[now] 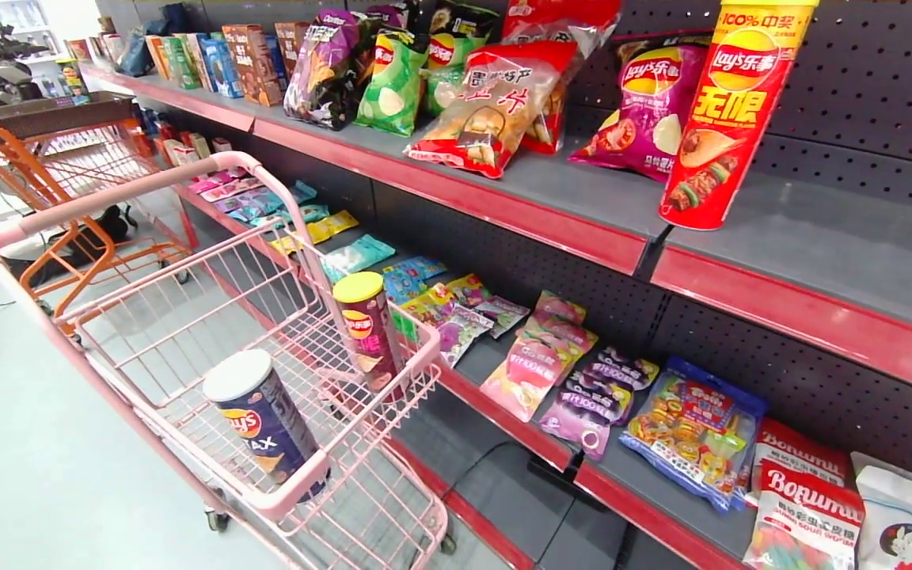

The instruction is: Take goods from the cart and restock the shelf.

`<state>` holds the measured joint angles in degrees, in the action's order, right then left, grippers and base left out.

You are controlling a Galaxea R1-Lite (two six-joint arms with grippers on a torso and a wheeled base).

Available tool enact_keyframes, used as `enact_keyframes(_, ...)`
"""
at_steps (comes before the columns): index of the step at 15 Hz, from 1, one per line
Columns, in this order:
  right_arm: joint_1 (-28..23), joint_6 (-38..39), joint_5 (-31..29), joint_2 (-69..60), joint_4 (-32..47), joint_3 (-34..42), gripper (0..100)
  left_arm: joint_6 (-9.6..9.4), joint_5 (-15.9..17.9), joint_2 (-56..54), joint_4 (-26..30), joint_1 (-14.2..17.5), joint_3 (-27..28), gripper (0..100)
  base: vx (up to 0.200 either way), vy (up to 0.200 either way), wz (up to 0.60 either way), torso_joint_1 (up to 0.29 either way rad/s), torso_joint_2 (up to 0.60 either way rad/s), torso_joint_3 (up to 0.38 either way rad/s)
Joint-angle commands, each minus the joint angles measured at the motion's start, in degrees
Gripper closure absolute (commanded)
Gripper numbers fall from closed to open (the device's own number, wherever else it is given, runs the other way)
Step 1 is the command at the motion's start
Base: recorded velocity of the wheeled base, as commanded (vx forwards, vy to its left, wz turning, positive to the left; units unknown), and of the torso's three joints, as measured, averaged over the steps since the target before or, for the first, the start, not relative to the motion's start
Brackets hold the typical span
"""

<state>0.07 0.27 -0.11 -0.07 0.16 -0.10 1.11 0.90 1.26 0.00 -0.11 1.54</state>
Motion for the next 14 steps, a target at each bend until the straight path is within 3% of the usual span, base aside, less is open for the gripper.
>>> enact_keyframes(1,0.0,0.0,-0.1,0.1,0.0,0.0,0,9.96,-4.3,19.8,-0.4,-0.3,18.6,0,0.000,0.000,0.00,0.000,0.00,0.000)
enact_keyframes(2,0.0,0.0,0.0,0.1,0.0,0.0,0,16.21,-4.8,29.2,-1.1,-0.2,28.3,0,0.000,0.000,0.00,0.000,0.00,0.000)
enact_keyframes(3,0.0,0.0,0.0,0.1,0.0,0.0,0,16.73,-4.8,34.3,-1.6,-0.1,32.4,0,0.000,0.000,0.00,0.000,0.00,0.000)
enact_keyframes(4,0.0,0.0,0.0,0.1,0.0,0.0,0,15.77,-4.7,38.8,-3.3,-0.2,32.8,0,0.000,0.000,0.00,0.000,0.00,0.000)
enact_keyframes(5,0.0,0.0,-0.1,0.1,0.0,0.0,0,11.37,-4.6,44.6,-8.4,-0.2,27.3,0,0.000,0.000,0.00,0.000,0.00,0.000)
enact_keyframes(7,0.0,0.0,-0.1,0.1,0.0,0.0,0,11.02,-4.6,51.2,-17.9,-0.2,21.0,0,0.000,0.000,0.00,0.000,0.00,0.000)
enact_keyframes(8,0.0,0.0,-0.1,0.1,0.0,0.0,0,10.76,-4.5,58.9,-28.3,-0.1,17.4,0,0.000,0.000,0.00,0.000,0.00,0.000)
enact_keyframes(9,0.0,0.0,-0.1,0.1,0.0,0.1,0,10.84,-4.5,63.3,-32.4,-0.1,17.2,0,0.000,0.000,0.00,0.000,0.00,0.000)
enact_keyframes(14,0.0,0.0,-0.1,0.1,0.0,0.1,0,9.53,0.0,72.7,-33.7,-1.6,16.8,0,0.000,0.000,0.00,0.000,0.00,0.000)
